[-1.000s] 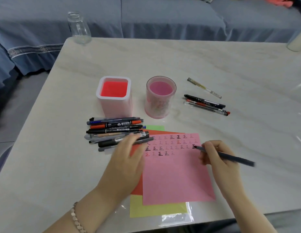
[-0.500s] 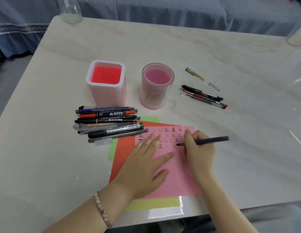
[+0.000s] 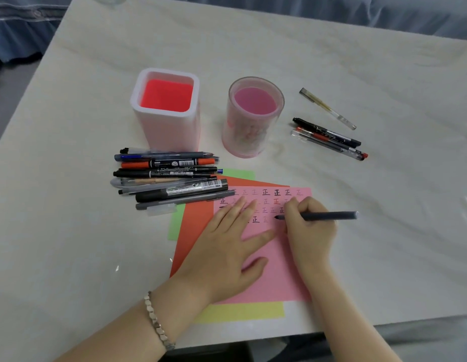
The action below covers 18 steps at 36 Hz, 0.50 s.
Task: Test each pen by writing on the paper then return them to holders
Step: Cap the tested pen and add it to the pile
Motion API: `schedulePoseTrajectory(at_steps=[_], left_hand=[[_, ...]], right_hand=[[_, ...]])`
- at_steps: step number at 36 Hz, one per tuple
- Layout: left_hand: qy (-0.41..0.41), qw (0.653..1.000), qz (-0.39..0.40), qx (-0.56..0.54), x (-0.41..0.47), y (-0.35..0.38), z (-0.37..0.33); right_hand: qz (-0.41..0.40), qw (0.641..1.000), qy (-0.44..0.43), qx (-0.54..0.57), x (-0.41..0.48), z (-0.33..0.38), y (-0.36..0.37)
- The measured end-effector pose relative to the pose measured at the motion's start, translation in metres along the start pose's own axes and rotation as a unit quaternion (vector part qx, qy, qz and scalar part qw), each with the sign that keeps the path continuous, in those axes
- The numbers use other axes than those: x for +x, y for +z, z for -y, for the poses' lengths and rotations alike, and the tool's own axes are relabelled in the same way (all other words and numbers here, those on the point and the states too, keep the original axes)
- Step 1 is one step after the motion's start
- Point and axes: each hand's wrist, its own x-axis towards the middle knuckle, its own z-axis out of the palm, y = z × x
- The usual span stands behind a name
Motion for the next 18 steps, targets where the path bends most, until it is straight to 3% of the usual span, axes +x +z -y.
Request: schedulePoseTrajectory(at_steps=[18], left_hand=[[-0.002, 1.000, 0.005, 0.002, -0.0008, -0.0003, -0.0002]], right_hand=[[-0.001, 1.000, -0.017, 0.011, -0.0004, -0.0021, -0.0003]])
